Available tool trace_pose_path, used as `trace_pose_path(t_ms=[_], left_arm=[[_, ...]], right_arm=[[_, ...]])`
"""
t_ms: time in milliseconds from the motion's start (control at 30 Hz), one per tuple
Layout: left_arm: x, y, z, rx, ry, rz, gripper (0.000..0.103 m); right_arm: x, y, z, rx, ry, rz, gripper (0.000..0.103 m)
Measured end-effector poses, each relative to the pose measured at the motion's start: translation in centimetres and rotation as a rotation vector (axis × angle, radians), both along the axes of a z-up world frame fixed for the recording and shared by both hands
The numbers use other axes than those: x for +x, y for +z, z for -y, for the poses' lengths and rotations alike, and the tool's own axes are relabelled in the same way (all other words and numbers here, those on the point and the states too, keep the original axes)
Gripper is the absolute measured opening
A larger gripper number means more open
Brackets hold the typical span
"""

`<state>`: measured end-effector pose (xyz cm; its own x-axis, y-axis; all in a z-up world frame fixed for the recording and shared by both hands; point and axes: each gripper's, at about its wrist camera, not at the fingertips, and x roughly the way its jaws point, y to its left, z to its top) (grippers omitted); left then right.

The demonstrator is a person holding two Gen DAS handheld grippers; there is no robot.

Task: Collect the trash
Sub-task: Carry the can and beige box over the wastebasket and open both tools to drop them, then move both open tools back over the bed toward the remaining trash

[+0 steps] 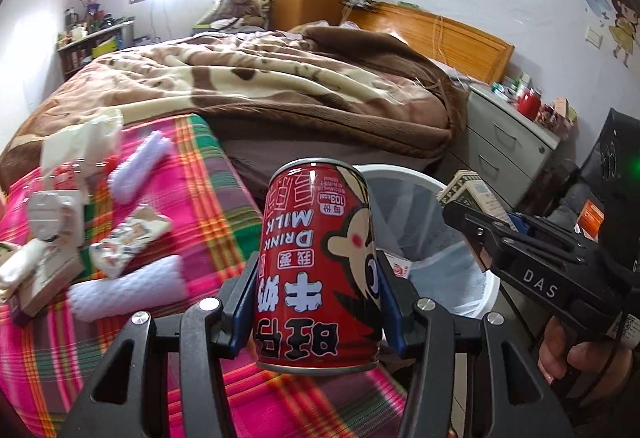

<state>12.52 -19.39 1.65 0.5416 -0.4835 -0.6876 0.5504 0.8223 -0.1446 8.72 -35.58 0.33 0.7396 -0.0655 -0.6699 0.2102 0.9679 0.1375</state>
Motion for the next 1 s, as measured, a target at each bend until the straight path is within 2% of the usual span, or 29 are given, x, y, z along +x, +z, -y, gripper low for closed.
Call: trace_pose_path(t_ms=[667,800,900,967,1000], left_arm=[[0.5,-2.2,6.5,0.033,-0.085,-0.064,0.055],[0.4,-2.1,6.4,0.031,-0.076,-0.045,0.068],[0.5,-1.9,6.1,0.023,-0.069,-0.045,0.073],[0.5,-1.8,5.8,0.023,-0.063,-0.042,0.074],[0.5,-1.8,5.7,0.022,-0.061,-0.039,0.076]], right_arm=[[0.3,-2.6,4.3,0.006,-0.050,-0.101,0.032],[0.2,-2.7,4.6,-0.008,-0.064,-0.104,0.033],[0.1,-2.6,4.7,-0.002,-0.073,-0.098,0.034],[0.0,-2.6,4.8,0.007,-0.072,-0.091,0.040],[-0.1,-2.5,4.8,0.006,-0.075,-0.088,0.049]])
